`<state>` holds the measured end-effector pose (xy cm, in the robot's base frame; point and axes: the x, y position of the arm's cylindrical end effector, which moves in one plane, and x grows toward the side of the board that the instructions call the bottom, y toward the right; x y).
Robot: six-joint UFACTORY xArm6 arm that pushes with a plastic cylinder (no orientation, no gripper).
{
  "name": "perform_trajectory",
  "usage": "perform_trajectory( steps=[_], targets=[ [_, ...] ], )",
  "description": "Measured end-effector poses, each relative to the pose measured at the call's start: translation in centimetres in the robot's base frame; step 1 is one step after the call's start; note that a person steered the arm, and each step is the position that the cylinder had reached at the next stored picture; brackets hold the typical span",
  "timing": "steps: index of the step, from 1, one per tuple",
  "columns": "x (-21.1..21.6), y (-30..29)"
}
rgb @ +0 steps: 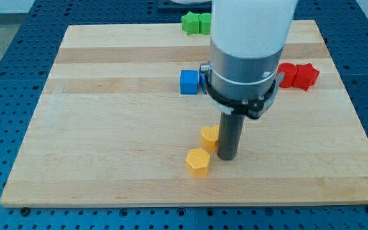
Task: Move yellow blocks upwards
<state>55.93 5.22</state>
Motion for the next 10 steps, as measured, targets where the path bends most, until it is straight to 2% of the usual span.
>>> perform_trajectory(
  steps=[1,2,3,5,6,7,8,9,10],
  targets=[
    [4.8,-0.5],
    [4.9,-5.4],
    [2.6,-7.3],
    [-0.1,-4.7],
    [-0.4,-6.1],
    [3.5,-6.0],
    [4.1,-1.5],
    [1.7,0.0],
    [1.6,-2.9]
  ],
)
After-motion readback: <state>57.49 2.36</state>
